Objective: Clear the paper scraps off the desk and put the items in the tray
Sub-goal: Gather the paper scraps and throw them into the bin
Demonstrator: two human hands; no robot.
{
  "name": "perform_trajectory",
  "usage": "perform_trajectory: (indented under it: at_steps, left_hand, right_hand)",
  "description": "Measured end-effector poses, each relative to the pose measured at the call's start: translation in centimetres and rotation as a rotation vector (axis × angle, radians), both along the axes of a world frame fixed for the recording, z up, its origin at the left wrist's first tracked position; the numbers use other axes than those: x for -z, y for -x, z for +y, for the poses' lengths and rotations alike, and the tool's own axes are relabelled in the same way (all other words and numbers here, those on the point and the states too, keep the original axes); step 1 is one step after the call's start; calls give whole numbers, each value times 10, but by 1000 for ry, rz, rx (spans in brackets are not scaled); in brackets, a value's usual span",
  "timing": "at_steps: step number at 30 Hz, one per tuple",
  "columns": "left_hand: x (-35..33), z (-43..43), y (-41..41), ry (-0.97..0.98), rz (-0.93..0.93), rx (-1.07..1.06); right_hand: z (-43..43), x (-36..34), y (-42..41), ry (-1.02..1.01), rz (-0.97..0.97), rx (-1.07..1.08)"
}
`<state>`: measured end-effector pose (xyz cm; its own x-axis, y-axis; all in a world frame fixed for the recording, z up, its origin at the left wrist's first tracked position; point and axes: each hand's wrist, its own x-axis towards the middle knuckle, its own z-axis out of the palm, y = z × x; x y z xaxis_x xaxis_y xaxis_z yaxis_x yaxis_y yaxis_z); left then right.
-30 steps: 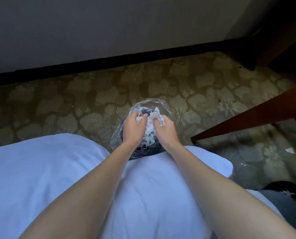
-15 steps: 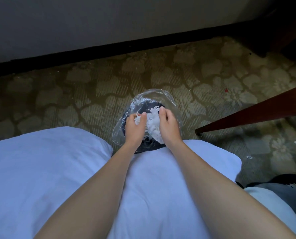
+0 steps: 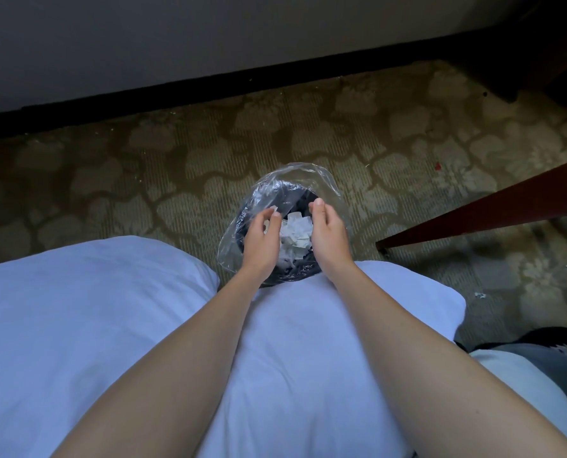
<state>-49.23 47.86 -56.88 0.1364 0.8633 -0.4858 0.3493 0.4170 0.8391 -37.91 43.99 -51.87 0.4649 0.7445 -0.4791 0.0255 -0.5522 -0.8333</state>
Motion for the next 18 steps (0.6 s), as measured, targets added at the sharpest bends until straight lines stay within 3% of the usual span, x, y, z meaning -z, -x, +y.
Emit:
perform_trajectory:
  at_steps: [18]
  left_hand:
    - [-46,-15,2,-112,75,197]
  right_hand:
    - [-31,-41,-7,-73,3,76]
